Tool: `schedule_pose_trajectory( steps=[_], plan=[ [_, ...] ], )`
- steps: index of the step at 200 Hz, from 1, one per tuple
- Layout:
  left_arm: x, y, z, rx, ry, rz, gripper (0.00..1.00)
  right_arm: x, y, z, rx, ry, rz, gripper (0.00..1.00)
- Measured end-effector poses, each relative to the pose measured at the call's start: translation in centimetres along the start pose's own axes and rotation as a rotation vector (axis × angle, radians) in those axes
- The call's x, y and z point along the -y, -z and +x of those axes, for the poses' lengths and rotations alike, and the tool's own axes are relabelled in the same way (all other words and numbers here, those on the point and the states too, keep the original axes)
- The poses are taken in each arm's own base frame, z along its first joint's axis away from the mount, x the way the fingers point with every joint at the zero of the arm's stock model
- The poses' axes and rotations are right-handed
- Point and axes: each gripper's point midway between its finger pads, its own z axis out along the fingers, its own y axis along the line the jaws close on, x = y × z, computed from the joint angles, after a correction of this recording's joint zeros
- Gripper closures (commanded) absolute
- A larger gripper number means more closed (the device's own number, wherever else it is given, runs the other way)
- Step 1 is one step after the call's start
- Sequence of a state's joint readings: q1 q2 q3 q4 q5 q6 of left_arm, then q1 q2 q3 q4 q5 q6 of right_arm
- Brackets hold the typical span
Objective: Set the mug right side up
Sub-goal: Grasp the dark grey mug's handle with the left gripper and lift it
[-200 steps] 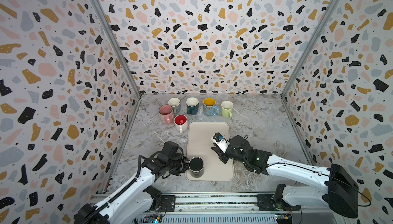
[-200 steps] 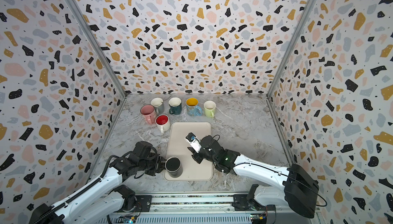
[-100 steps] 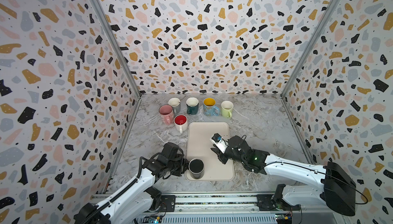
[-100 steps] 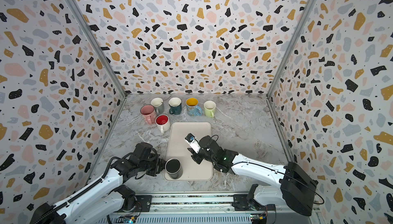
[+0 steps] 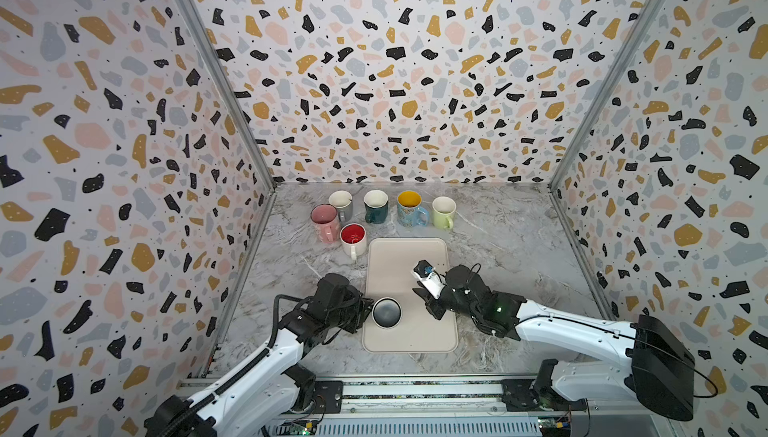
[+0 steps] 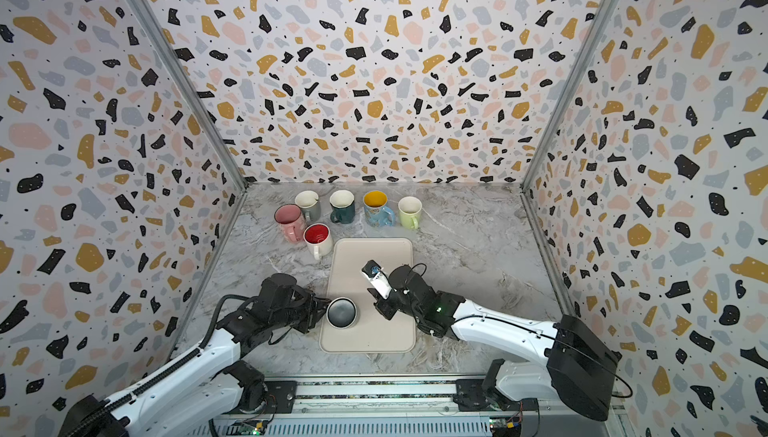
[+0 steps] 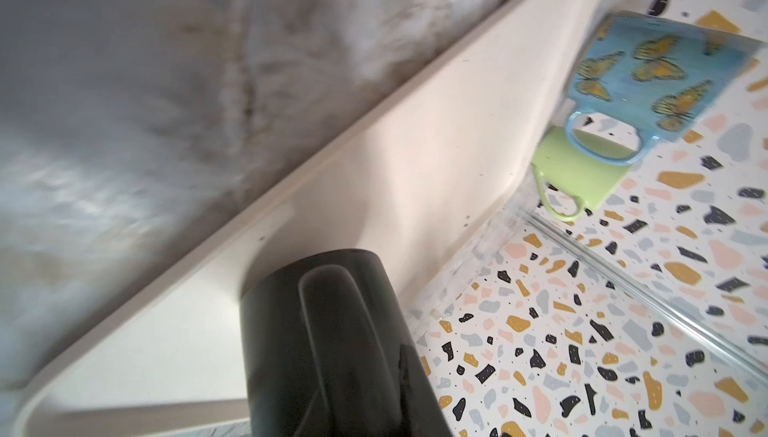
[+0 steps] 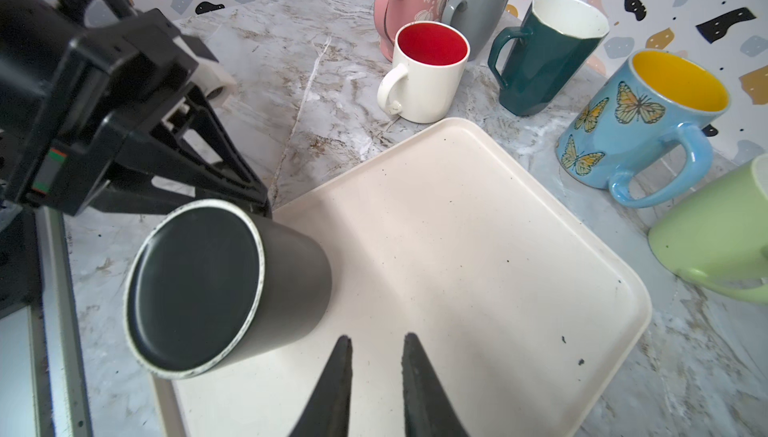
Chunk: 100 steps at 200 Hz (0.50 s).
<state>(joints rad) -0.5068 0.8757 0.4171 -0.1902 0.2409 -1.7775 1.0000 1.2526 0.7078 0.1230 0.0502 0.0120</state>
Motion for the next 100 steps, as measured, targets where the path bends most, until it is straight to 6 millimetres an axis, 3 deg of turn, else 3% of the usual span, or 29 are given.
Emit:
schedule_pose_trajectory(
  steps=[65, 100],
  plan=[
    [10.9, 1.7, 1.6, 0.06, -0.559, 0.175, 1.0, 1.7, 1.8, -0.7, 0.018, -0.009, 0.069, 0.76],
    [13.4, 2.6, 2.8, 0.11, -0.886, 0.225, 1.0, 2.7, 2.8, -1.5, 0.013, -0.021, 0.104, 0.75]
  ],
)
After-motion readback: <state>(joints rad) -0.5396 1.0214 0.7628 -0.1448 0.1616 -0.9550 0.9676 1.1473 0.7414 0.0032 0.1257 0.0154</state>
